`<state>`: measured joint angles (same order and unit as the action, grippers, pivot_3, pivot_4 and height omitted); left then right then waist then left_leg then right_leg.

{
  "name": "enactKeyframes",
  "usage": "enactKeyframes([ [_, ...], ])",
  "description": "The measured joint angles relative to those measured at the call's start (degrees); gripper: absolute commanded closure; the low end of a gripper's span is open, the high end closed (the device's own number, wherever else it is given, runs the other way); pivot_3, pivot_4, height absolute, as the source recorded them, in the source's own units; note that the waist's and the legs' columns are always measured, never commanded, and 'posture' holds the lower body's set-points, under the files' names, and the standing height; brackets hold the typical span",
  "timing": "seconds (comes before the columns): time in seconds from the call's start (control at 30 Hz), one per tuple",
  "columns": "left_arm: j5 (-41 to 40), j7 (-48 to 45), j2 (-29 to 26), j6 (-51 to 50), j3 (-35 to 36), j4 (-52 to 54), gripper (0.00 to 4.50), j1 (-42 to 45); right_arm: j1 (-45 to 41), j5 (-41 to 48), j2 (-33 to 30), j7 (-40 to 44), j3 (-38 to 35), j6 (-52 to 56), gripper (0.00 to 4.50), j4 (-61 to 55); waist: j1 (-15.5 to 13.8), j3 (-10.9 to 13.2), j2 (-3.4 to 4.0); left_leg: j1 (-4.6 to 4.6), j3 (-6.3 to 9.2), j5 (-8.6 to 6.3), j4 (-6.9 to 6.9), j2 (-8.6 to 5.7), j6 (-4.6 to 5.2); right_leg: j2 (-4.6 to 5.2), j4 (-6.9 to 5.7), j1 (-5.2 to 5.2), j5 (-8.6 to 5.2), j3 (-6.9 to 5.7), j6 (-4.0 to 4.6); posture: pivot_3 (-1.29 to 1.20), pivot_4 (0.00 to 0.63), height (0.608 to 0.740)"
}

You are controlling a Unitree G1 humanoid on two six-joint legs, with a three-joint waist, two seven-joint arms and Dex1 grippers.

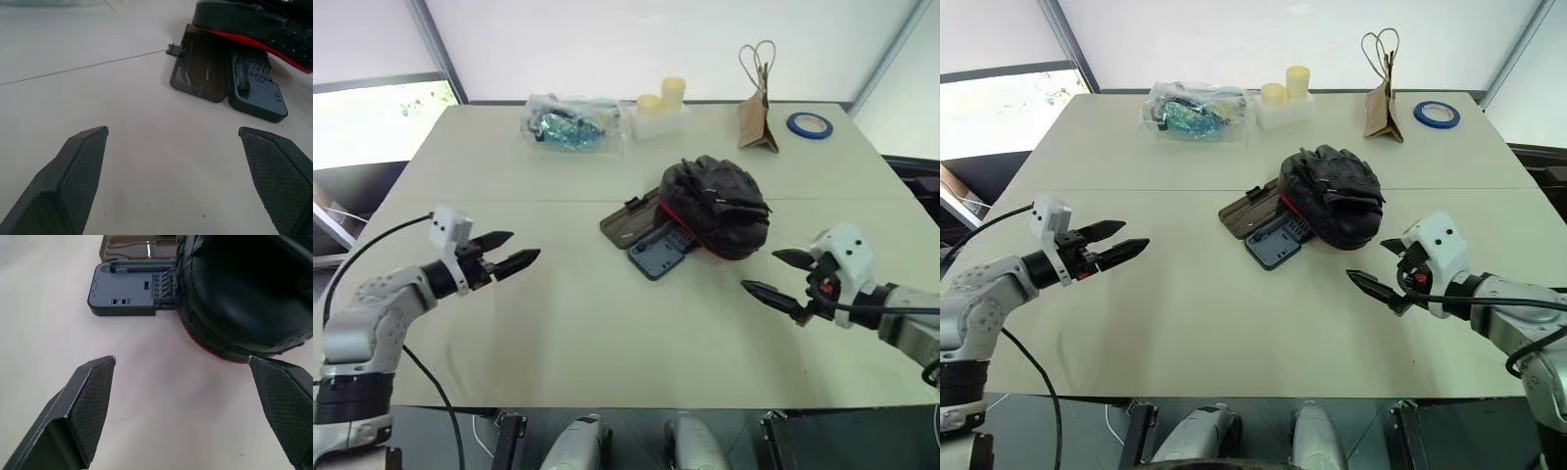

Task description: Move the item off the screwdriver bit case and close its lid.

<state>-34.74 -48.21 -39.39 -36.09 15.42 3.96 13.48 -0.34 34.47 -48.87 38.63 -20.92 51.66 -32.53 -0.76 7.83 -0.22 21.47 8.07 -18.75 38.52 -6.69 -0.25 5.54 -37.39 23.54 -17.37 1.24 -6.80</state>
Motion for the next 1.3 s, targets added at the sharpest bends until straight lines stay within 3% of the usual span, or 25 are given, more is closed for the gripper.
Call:
enactKeyframes([
  [1.17,1.62,-2.88,-0.69,1.65,-1.3,-3.0,0.05,0.81,0.59,-5.61,-0.72,-3.89,-0.37,-3.68,0.02,0.3,0.02,0.0,0.0,-0.01,-0.02,0.0,0.02,-0.01,0.0,0.0,-0.01,0.0,0.0,0.0,0.0,0.0,0.15,0.74],
  [1.3,2.83,-3.27,-0.86,3.91,-1.82,-4.03,0.05,5.33,-1.4,-10.08,-2.03,-4.9,0.91,-7.35,0.02,1.87,-0.04,0.0,0.0,0.02,-0.02,0.0,0.13,-0.01,0.0,0.0,-0.03,-0.02,0.0,-0.02,0.0,0.0,0.15,0.74],
])
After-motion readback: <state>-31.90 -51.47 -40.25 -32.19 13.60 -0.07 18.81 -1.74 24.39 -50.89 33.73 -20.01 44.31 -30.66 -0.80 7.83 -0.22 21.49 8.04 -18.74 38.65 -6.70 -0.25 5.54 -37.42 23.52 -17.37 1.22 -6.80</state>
